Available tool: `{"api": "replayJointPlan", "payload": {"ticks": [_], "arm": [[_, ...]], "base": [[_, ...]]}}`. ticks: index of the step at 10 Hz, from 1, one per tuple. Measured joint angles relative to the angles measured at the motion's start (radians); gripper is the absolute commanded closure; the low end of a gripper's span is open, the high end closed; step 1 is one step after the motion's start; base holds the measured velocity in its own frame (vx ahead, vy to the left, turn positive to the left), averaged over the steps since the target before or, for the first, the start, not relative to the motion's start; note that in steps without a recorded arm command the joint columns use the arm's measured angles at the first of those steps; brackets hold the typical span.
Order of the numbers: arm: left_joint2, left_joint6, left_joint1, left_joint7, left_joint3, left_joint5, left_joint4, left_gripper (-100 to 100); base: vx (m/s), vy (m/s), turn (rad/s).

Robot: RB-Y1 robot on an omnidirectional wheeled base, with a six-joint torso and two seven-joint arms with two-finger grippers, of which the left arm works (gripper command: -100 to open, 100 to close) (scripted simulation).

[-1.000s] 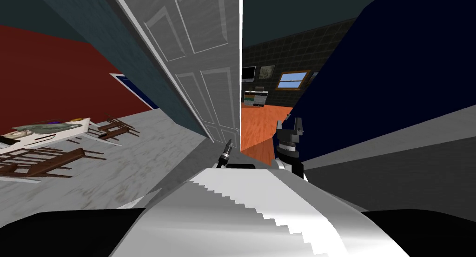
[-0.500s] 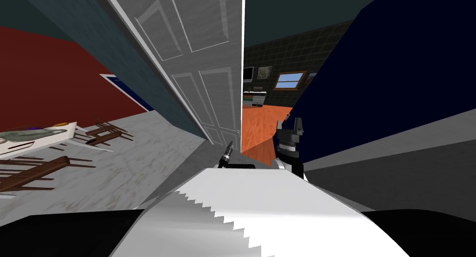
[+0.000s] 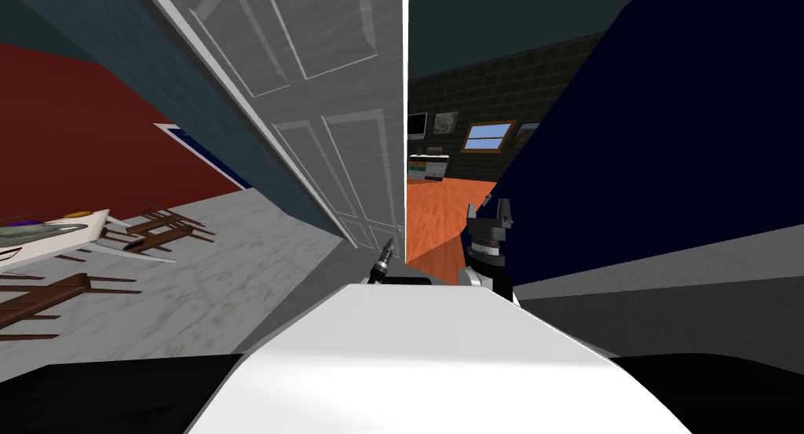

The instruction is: Push the door open

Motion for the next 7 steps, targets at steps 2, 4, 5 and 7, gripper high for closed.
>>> {"api": "replayJointPlan", "payload": {"ticks": [2, 4, 5, 7], "arm": [[-0.003, -0.008, -0.006, -0.003, 0.006, 0.002, 0.015, -100], [-0.009, -0.015, -0.012, -0.006, 0.012, 0.004, 0.03, -100], [-0.012, -0.018, -0.014, -0.007, 0.015, 0.005, 0.035, -100], [-0.017, -0.024, -0.016, -0.009, 0.017, 0.006, 0.042, 100]], "base": [[0.182, -0.068, -0.028], [0.188, -0.089, -0.028], [0.201, -0.046, -0.027], [0.033, -0.008, 0.004]]}}
